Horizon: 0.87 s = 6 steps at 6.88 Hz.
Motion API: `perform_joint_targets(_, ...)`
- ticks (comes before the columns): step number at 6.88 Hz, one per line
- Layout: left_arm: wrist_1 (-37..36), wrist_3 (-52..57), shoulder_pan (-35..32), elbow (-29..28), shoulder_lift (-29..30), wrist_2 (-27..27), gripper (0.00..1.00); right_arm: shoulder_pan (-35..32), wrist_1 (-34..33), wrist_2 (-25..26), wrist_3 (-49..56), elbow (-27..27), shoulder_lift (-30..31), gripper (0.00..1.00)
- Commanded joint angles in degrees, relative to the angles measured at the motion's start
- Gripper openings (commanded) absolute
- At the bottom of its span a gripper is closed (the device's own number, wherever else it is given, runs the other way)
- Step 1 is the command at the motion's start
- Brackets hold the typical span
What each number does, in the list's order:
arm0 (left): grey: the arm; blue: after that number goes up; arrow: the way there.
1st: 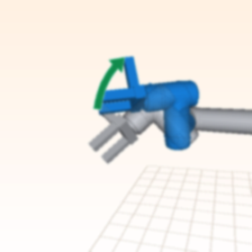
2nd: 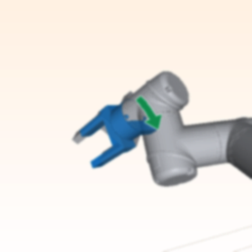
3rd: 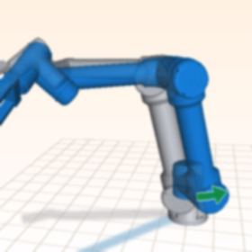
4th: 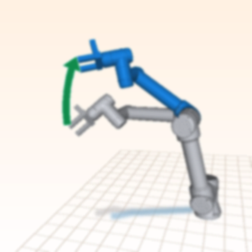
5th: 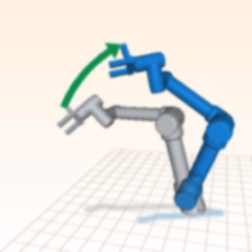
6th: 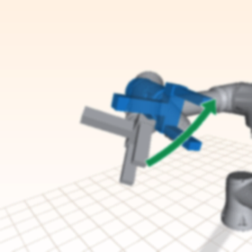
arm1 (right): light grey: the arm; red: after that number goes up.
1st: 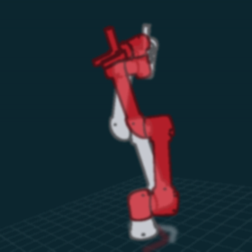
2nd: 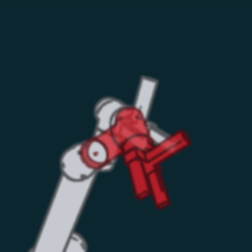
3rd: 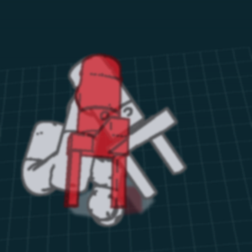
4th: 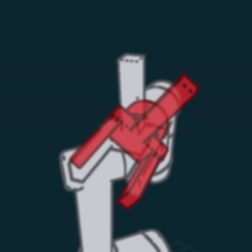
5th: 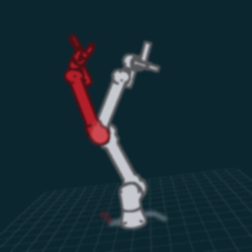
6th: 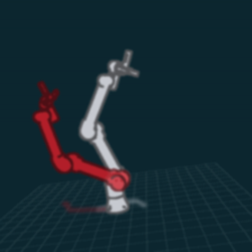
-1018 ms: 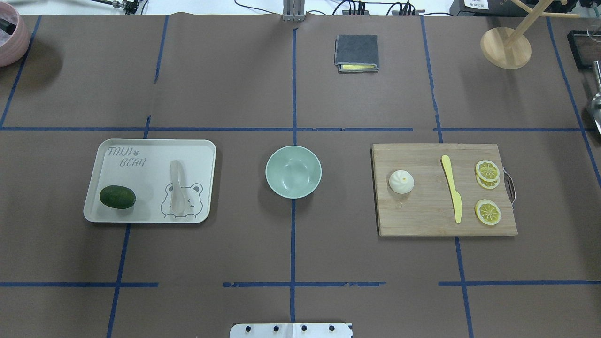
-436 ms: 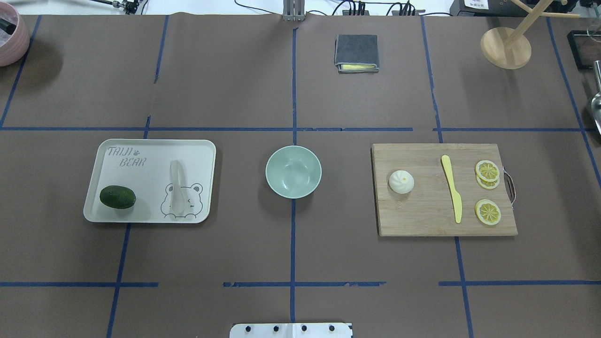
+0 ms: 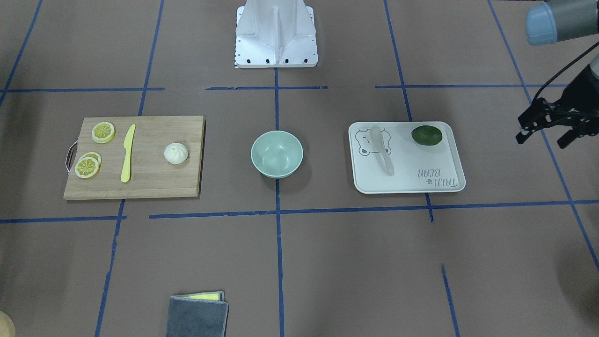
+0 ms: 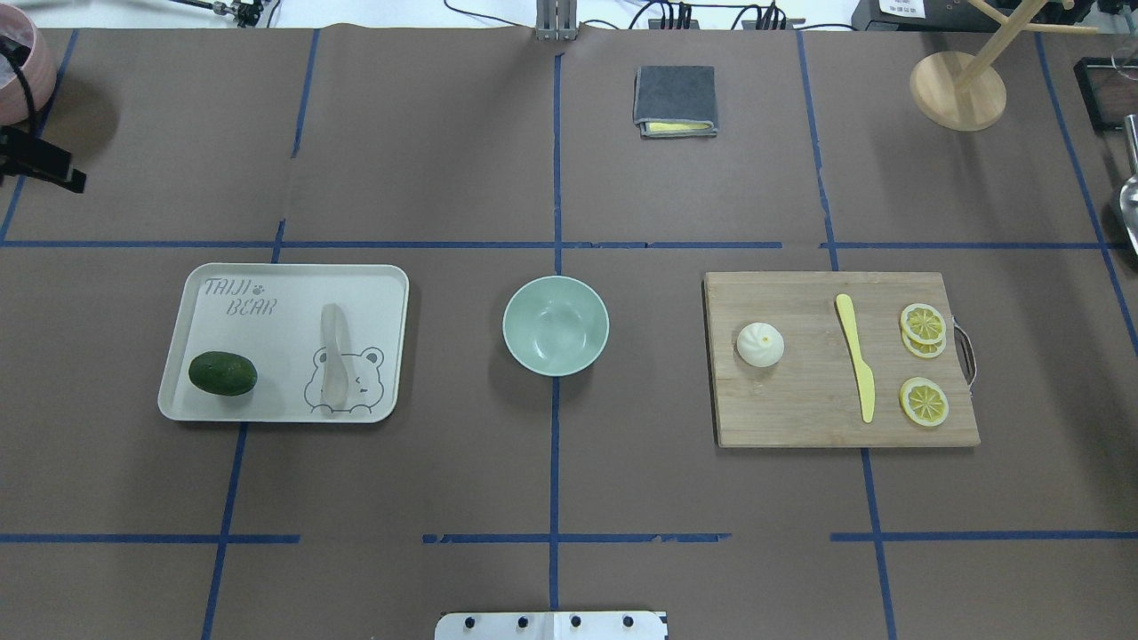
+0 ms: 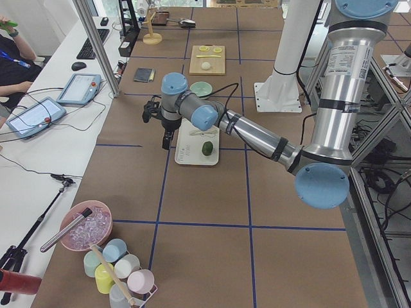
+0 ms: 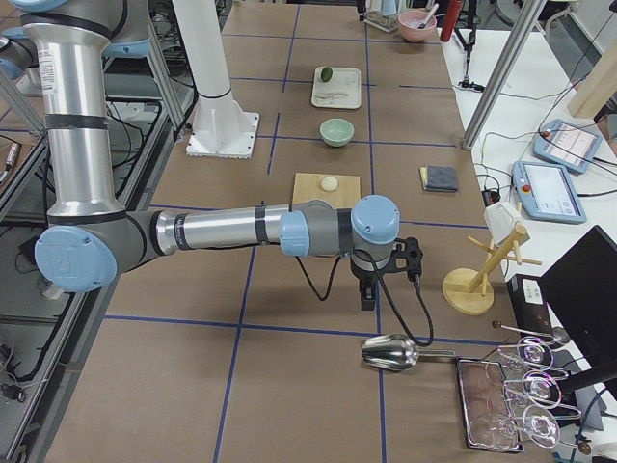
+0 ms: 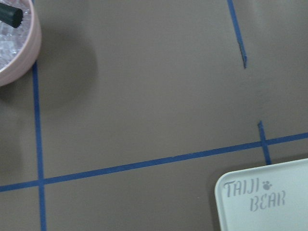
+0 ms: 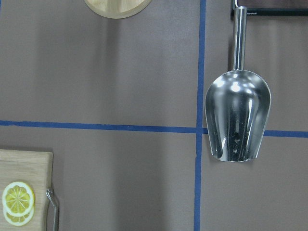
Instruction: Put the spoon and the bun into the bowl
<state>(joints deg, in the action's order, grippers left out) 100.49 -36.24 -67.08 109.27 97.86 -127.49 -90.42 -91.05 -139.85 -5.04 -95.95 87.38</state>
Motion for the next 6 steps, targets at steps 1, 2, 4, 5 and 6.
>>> perform_joint_targets(1, 6.27, -20.34, 13.57, -0.11, 1.36, 11.22, 0.98, 2.26, 5.15, 0.1, -6.26, -0.47, -0.19, 1.0)
perform_joint_targets(2, 6.3, -27.76, 19.04, -0.46, 2.32, 16.78, 0.94, 3.49, 7.44, 0.11, -11.6, -0.55, -0.19, 1.0)
perform_joint_targets(4, 6.21, -35.97, 26.55, -5.0, 7.92, 22.63, 0.96, 4.29, 10.98, -0.16, -13.33, -0.73, 0.42, 1.0)
perform_joint_targets(5, 6.12, -38.7, 29.44, -6.6, 9.87, 24.38, 0.96, 4.46, 11.42, -0.16, -13.33, -1.25, 0.42, 1.0)
perform_joint_targets(6, 6.04, -39.16, 31.82, -7.4, 10.32, 25.27, 0.96, 4.73, 11.51, -0.07, -13.41, -1.43, 0.33, 1.0)
